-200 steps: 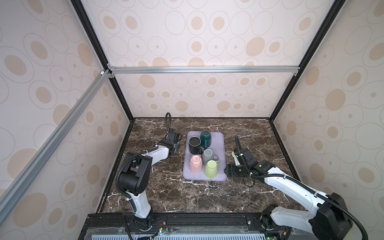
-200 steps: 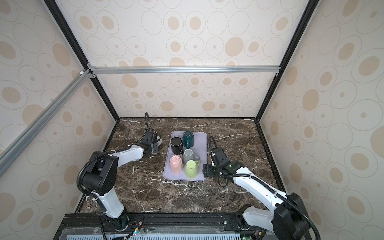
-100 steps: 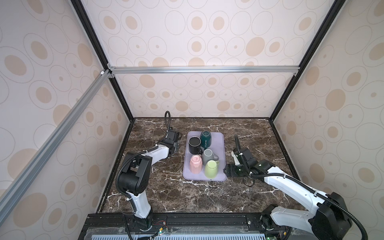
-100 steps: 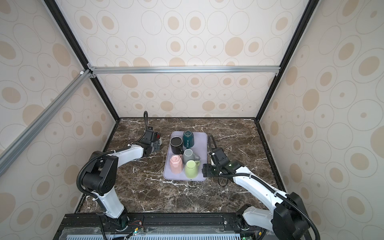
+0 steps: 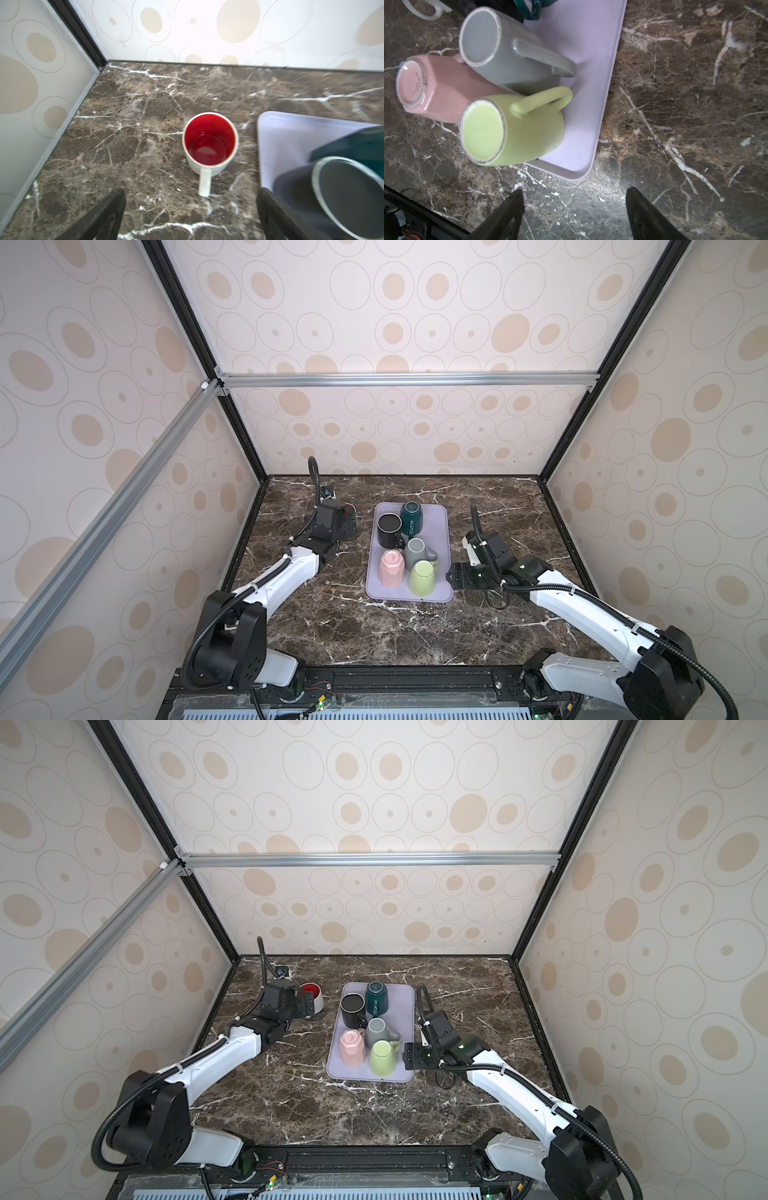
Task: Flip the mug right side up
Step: 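Lower the upright white mug onto the table beside the tray, open left gripper, then move the right gripper to the upside-down light-green mug on the tray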
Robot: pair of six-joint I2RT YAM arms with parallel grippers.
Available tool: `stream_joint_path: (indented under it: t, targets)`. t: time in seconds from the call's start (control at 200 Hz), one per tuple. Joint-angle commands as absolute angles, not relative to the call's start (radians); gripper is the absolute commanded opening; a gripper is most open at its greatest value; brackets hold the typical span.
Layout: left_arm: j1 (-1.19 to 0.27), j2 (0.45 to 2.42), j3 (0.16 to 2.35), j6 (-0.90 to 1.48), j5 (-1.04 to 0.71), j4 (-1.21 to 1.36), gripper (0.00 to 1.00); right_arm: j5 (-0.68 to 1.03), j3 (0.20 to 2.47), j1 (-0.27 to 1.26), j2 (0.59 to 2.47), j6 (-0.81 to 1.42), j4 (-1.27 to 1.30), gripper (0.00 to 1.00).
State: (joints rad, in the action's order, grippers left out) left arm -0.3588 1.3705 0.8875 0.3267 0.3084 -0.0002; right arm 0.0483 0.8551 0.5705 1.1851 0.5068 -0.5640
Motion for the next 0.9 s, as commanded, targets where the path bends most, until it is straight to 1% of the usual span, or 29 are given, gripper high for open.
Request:
stream_joint_path:
  t: [0.0, 0.055, 0.135, 0.2, 0.285, 0.385, 0.5, 0.61, 0.77, 0.895]
  targets:
    - [-0.382, 1.311, 0.826, 0.364, 0.204, 0.024, 0.98, 0.027, 0.911, 0.574, 1.228, 0.508, -0.540, 0.80]
    - [-0.395, 1.269, 0.798, 0.358, 0.178, 0.015, 0.98, 0.029, 0.937, 0.573, 1.251, 0.510, -0.525, 0.80]
    - [-0.422, 1.198, 0.751, 0.372, 0.193, 0.027, 0.98, 0.020, 0.976, 0.572, 1.288, 0.517, -0.518, 0.80]
    - [-0.428, 1.140, 0.708, 0.394, 0.152, 0.069, 0.98, 0.009, 1.004, 0.571, 1.318, 0.521, -0.521, 0.80]
    - [-0.431, 1.073, 0.665, 0.422, 0.096, 0.118, 0.98, 0.000, 1.048, 0.564, 1.359, 0.521, -0.549, 0.80]
    - [-0.431, 1.029, 0.640, 0.430, 0.081, 0.124, 0.98, -0.041, 1.101, 0.562, 1.411, 0.495, -0.605, 0.80]
    - [-0.433, 1.006, 0.619, 0.426, 0.105, 0.135, 0.98, -0.083, 1.138, 0.562, 1.473, 0.448, -0.629, 0.80]
    - [-0.433, 1.002, 0.578, 0.431, 0.114, 0.188, 0.98, -0.119, 1.147, 0.563, 1.512, 0.448, -0.621, 0.78]
    - [-0.433, 1.012, 0.576, 0.432, 0.139, 0.146, 0.98, -0.090, 1.106, 0.563, 1.527, 0.450, -0.499, 0.79]
    - [-0.433, 1.015, 0.548, 0.441, 0.122, 0.172, 0.98, -0.090, 1.143, 0.562, 1.598, 0.442, -0.506, 0.78]
